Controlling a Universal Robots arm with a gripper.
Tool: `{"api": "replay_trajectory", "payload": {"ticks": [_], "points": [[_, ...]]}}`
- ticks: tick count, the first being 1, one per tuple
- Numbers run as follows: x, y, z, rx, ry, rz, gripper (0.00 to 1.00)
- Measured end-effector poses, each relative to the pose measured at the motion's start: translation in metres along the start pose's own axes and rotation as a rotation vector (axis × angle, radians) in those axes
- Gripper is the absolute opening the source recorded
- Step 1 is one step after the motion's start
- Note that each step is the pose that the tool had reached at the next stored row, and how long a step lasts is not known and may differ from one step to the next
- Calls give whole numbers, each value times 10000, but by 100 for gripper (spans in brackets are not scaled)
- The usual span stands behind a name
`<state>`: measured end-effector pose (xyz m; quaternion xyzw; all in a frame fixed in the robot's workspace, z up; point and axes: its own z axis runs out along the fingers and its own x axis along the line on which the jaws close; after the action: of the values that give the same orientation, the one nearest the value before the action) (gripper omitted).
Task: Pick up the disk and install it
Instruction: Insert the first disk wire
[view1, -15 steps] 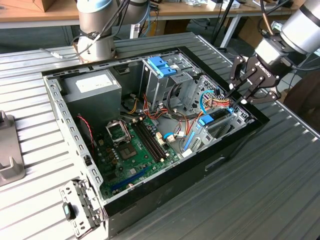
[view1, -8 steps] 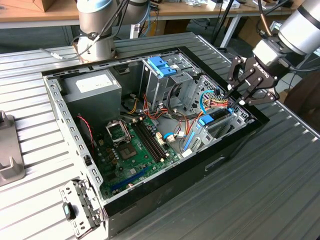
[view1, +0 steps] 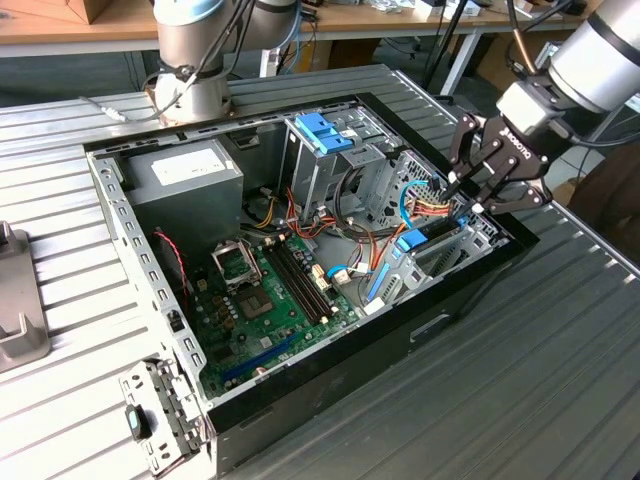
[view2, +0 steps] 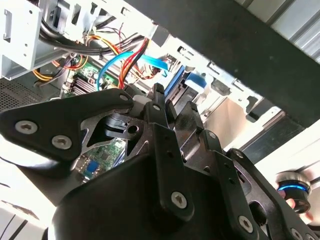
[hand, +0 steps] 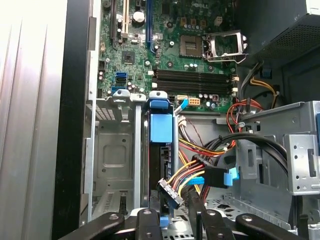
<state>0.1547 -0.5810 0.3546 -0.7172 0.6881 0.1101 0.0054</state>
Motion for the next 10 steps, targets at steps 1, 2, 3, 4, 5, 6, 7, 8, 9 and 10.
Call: {"api": "replay_trajectory", "payload": {"ticks": [1,2,3,4,5,6,7,8,9,10], "points": [[1,19,3,0,0,0,36],[2,41,6,0,0,0,36],[4,55,10,0,-3,0,36],[7,67,12,0,-3,0,36],[9,75,13,0,0,0,36],[13,85,14,0,1,0,36],[20,94,16,0,0,0,36],[22,95,16,0,1,0,36],[23,95,16,-1,1,-1,36],[23,95,15,-1,0,-1,36]]}}
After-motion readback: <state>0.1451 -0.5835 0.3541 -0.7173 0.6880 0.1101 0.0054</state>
